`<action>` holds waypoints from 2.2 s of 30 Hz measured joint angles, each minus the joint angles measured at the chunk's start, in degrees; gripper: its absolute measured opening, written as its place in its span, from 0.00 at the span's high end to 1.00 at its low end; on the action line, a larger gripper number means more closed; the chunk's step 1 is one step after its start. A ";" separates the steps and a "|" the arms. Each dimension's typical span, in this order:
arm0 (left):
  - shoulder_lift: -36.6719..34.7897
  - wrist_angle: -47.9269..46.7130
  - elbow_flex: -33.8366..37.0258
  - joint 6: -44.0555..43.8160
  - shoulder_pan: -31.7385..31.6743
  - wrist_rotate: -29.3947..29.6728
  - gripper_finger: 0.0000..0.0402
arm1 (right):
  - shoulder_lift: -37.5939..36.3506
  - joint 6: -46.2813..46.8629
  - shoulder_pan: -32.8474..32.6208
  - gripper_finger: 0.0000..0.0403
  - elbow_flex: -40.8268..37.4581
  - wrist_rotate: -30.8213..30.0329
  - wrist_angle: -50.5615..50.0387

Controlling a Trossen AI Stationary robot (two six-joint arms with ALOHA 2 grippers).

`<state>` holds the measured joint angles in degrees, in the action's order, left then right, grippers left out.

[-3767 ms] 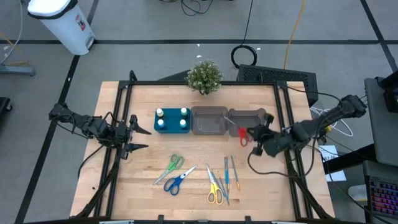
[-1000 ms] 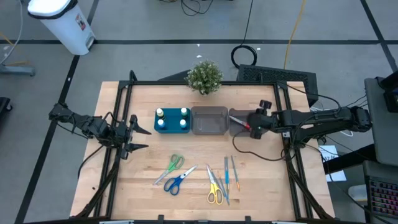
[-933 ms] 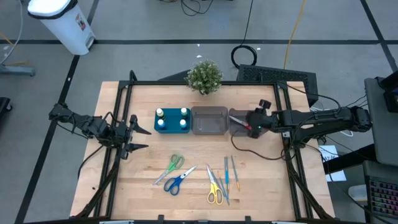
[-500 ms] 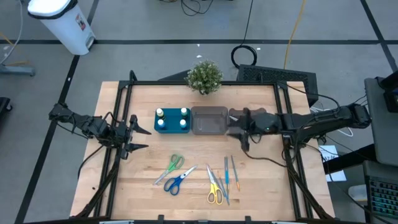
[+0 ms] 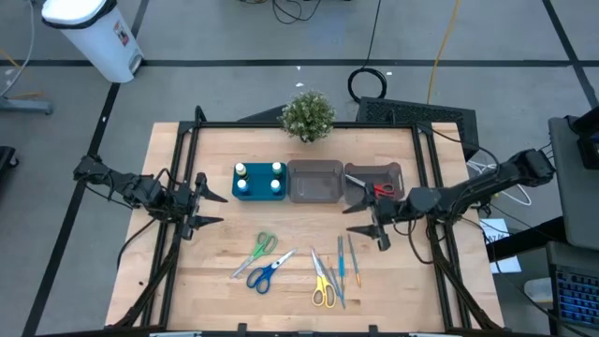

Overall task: Pick & Place Paint Supplies
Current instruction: Put the green scissor into the right black bin

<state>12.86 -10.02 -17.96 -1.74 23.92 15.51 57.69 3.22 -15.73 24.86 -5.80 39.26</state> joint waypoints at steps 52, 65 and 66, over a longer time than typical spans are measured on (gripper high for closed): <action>42.71 58.69 3.12 -12.13 -0.32 -4.89 0.37 | 0.09 4.70 -0.11 0.51 -4.15 -0.07 1.69; 65.98 -3.85 -32.99 -27.79 3.32 4.31 0.37 | 0.09 5.00 -0.11 0.51 -4.13 -0.07 1.33; 67.57 -7.09 -34.28 -29.53 3.30 4.33 0.37 | 0.09 5.04 -0.11 0.51 -4.13 -0.07 1.15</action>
<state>80.43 -17.12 -52.23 -31.27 27.22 19.83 57.78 8.26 -15.84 20.73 -5.87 40.41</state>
